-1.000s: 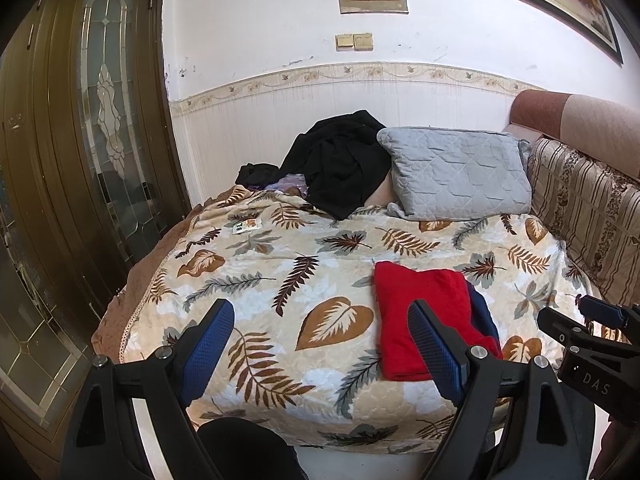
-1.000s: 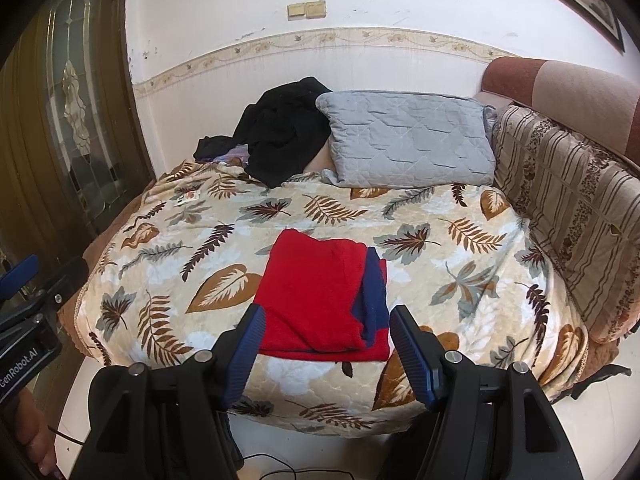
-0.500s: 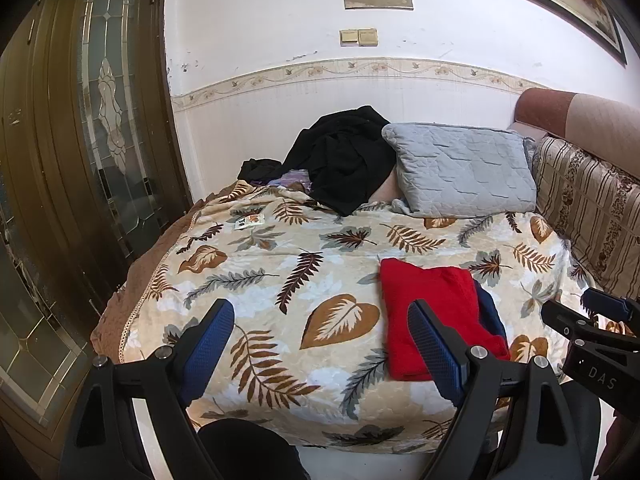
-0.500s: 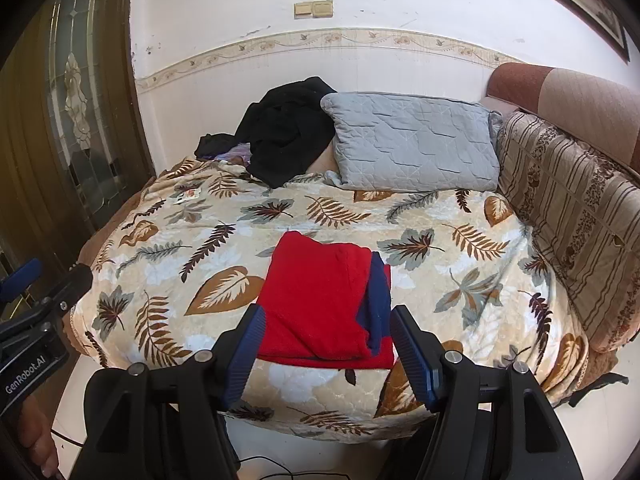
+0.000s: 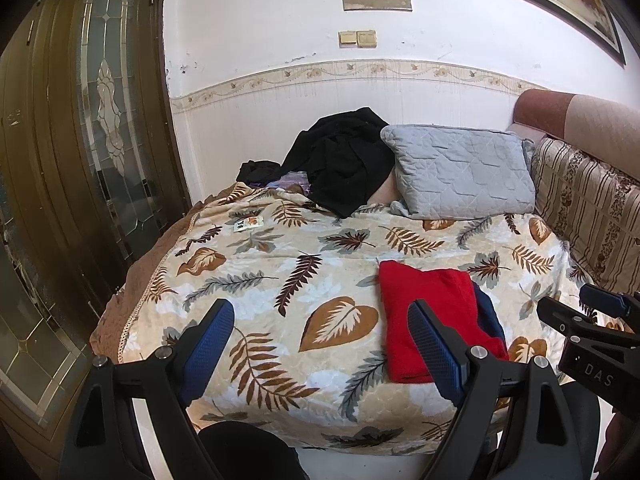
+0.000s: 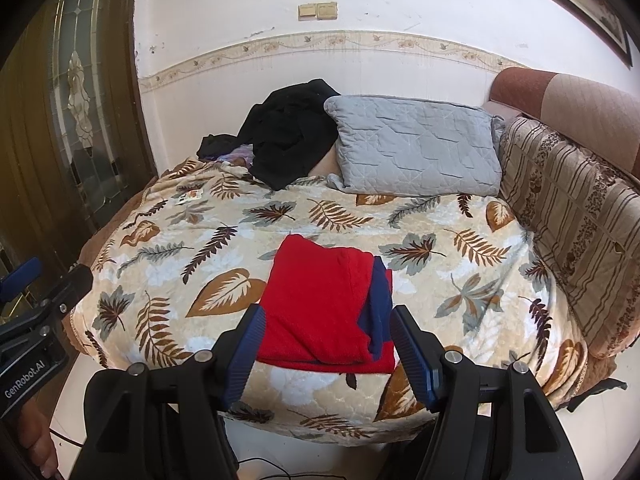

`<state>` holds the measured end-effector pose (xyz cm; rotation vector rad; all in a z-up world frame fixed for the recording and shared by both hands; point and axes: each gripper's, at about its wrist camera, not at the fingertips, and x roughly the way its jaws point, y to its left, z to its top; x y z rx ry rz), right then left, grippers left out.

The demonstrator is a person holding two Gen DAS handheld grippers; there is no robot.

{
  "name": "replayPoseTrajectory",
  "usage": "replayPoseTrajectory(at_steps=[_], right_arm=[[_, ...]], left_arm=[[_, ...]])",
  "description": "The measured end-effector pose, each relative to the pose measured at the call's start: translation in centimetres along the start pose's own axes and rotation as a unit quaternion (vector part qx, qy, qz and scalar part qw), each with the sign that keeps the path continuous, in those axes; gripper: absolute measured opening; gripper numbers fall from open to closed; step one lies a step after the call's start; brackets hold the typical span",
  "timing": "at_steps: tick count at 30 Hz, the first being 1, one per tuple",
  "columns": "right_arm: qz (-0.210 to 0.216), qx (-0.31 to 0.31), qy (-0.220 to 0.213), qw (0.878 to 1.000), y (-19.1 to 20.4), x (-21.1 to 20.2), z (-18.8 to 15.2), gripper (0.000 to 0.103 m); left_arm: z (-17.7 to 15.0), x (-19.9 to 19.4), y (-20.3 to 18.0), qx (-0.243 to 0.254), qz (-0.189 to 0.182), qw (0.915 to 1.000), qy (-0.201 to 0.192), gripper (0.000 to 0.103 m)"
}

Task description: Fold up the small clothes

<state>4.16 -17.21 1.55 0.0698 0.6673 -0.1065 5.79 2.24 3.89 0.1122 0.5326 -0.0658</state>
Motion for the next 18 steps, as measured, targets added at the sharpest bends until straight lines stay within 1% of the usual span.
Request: replayPoseTrajectory(at_steps=[8, 12, 16, 18], right_arm=[[0.005, -0.002, 0.007, 1.0, -0.2, 1.2, 0.6, 0.069], [0.008, -0.003, 0.014, 1.0, -0.8, 2.6, 0.9, 0.069], [0.009, -0.002, 0.021, 1.0, -1.2, 4.1, 1.3, 0.069], [0.009, 0.0, 0.024, 1.0, -1.8, 5.2, 1.7, 0.069]], left_arm=[[0.2, 1.3, -0.3, 0.003, 0.0, 0.9999, 0.01, 0.089], [0.5, 2.3, -0.5, 0.003, -0.001, 0.9999, 0.017, 0.089], [0.9, 3.5, -0.6, -0.002, -0.009, 0.9999, 0.013, 0.089], [1.2, 4.5, -0.8, 0.001, -0.006, 0.9998, 0.019, 0.089]])
